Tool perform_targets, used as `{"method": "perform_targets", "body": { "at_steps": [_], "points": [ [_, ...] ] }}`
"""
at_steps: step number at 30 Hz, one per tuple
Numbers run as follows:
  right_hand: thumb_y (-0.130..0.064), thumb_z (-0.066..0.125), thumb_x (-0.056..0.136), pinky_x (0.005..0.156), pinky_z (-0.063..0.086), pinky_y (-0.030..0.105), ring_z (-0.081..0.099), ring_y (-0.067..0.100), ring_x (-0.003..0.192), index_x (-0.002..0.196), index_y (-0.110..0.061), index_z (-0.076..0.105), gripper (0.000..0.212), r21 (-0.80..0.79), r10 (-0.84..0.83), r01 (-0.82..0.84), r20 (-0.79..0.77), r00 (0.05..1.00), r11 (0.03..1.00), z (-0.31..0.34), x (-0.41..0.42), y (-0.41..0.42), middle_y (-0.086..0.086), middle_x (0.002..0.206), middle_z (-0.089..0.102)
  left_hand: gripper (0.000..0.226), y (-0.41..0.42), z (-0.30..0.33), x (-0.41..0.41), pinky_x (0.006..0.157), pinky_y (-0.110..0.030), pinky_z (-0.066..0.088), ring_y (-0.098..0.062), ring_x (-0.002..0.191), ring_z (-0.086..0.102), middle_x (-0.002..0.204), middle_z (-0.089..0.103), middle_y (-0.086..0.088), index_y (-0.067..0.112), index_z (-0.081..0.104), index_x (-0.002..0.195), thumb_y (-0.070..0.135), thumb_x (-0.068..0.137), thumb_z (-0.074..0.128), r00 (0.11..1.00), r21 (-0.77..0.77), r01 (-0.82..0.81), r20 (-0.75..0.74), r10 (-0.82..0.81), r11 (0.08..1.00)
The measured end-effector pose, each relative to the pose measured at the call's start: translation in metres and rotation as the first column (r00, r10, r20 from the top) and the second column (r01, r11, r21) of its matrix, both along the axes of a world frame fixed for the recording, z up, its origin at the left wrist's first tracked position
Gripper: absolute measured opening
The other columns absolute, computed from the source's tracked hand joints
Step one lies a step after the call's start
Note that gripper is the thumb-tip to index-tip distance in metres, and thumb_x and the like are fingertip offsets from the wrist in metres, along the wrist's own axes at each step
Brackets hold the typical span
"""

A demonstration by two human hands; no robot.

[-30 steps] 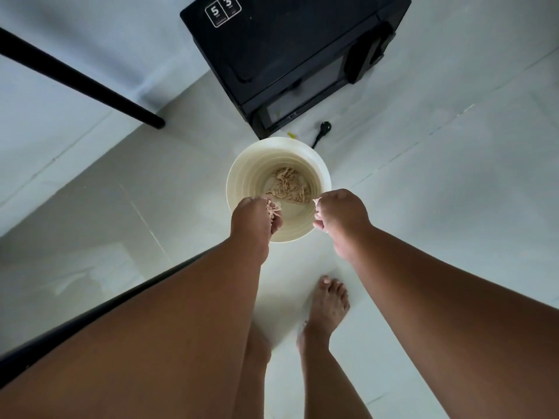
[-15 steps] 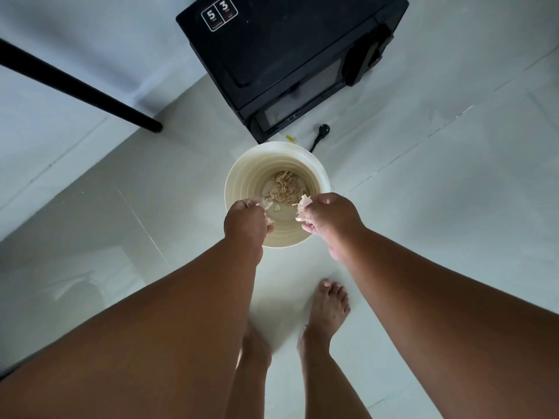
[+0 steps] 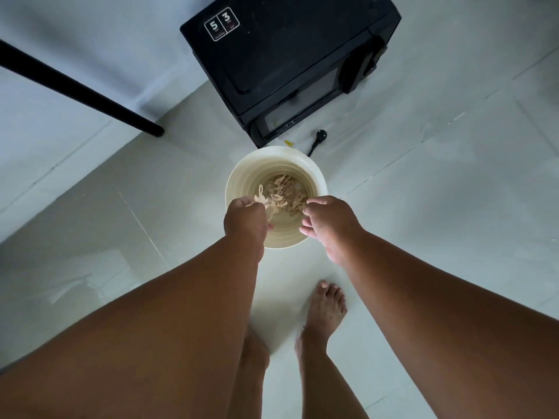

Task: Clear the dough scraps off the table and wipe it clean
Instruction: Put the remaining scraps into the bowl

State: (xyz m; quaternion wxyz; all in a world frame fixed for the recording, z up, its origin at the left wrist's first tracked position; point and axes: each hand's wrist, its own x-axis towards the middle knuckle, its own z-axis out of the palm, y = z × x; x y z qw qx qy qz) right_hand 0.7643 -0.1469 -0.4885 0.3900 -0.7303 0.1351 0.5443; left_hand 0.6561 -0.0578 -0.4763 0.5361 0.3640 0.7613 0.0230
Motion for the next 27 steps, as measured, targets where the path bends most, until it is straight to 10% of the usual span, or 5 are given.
{"method": "perform_targets", "body": {
  "at_steps": [16, 22, 27],
  "points": [
    [-0.014, 0.058, 0.097, 0.086, 0.064, 0.036, 0.065, 0.019, 0.09, 0.13, -0.017, 0.064, 0.034, 0.067, -0.01, 0.008, 0.022, 1.0, 0.998, 0.139, -0.008, -0.012, 0.011, 0.118, 0.067, 0.02, -0.008, 0.148, 0.008, 0.068, -0.033, 0.046, -0.024, 0.066, 0.059, 0.091, 0.073, -0.007, 0.029, 0.065, 0.104, 0.022, 0.092, 0.05, 0.994, 0.027, 0.064, 0.082, -0.066, 0.998],
    [-0.026, 0.058, 0.087, 0.094, 0.061, 0.045, 0.068, 0.018, 0.099, 0.116, -0.027, 0.067, 0.031, 0.123, 0.058, -0.069, 0.094, 0.994, 0.99, 0.249, -0.018, -0.02, 0.011, 0.122, 0.071, 0.007, -0.029, 0.255, -0.008, 0.071, -0.037, 0.049, -0.024, 0.083, 0.066, 0.085, 0.07, -0.003, 0.017, 0.067, 0.096, 0.016, 0.096, 0.06, 0.979, 0.062, 0.056, 0.193, -0.067, 0.996],
    [-0.027, 0.056, 0.086, 0.095, 0.06, 0.046, 0.071, 0.019, 0.102, 0.092, -0.038, 0.065, 0.016, 0.162, 0.09, -0.117, 0.166, 0.982, 0.98, 0.322, -0.026, -0.024, 0.002, 0.114, 0.072, 0.003, -0.032, 0.334, -0.028, 0.077, -0.056, 0.053, -0.015, 0.06, 0.058, 0.085, 0.067, -0.009, 0.013, 0.066, 0.095, 0.013, 0.092, 0.066, 0.936, 0.059, -0.107, 0.343, 0.081, 0.992]
  ]
}}
